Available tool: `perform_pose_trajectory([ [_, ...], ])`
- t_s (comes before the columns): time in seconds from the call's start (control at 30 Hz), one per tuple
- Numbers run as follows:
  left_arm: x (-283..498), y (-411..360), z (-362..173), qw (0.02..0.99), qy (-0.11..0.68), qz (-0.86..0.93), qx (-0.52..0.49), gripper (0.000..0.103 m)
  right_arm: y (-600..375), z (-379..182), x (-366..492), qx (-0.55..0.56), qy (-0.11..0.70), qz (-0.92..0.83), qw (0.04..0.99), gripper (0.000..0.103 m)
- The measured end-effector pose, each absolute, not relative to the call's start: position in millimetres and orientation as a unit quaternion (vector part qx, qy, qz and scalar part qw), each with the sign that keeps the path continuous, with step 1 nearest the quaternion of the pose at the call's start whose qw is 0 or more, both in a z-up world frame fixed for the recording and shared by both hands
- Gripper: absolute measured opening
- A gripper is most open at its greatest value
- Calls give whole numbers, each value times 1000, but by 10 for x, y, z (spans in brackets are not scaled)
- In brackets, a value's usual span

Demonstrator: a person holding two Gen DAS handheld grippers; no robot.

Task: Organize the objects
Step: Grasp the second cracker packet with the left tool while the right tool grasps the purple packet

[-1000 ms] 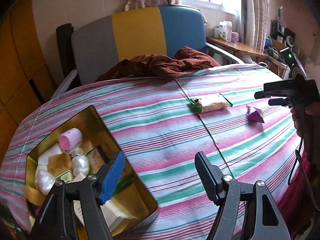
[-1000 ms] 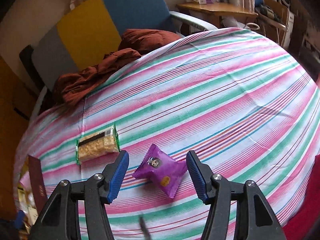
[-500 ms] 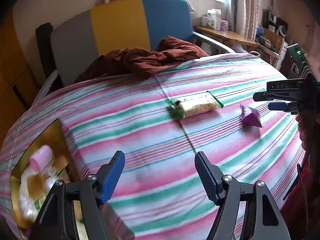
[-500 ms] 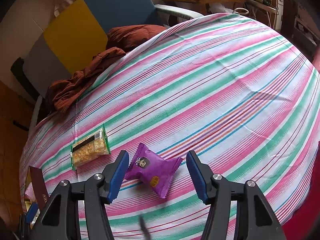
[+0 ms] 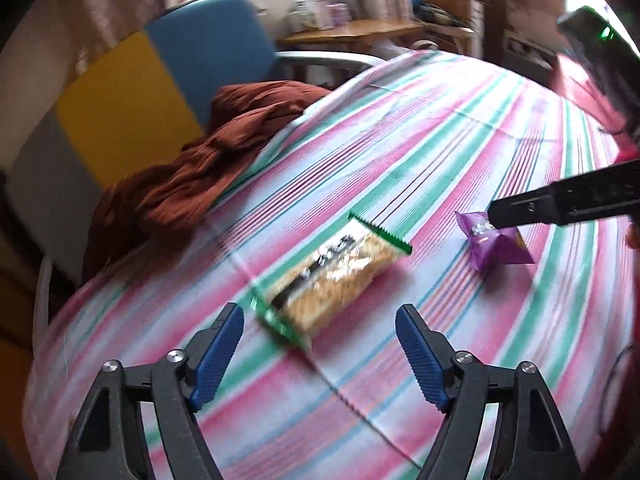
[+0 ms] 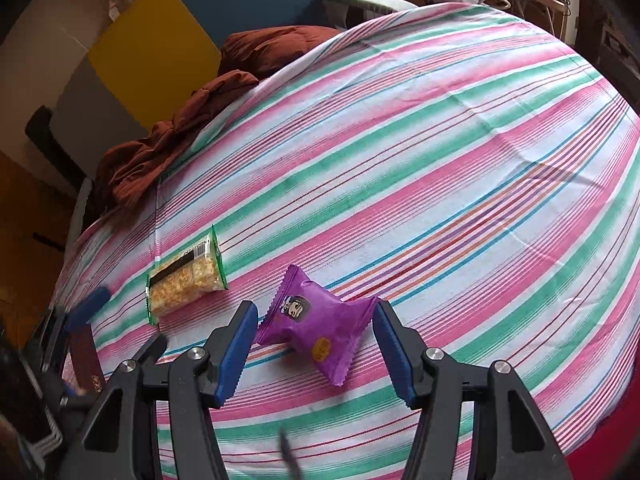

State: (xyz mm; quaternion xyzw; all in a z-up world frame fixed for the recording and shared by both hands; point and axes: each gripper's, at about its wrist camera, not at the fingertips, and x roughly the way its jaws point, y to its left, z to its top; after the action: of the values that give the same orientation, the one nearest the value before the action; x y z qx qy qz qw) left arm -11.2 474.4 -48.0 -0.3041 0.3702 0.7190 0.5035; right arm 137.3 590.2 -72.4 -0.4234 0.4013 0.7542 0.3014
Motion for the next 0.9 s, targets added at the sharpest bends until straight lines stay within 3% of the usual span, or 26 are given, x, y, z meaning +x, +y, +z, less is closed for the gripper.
perform_pose_trajectory([
  [0.23,-234,5039,-657,534,414,682,-280,80,5931,-788,1348,-431,411,747,296,61],
  [0.5,-400,5169,-828,558,408,656,-304,82,5977,-822,1354,-432,416,740,303,61],
  [0.67,-420,5126,-834,566,366,650,-350,53,6025,-810,1375,-424,417,740,313,61],
  [0.9,-208,4958,-813,541,335,668,-385,49,6087,-812,1440,-411,431,734,325,62],
])
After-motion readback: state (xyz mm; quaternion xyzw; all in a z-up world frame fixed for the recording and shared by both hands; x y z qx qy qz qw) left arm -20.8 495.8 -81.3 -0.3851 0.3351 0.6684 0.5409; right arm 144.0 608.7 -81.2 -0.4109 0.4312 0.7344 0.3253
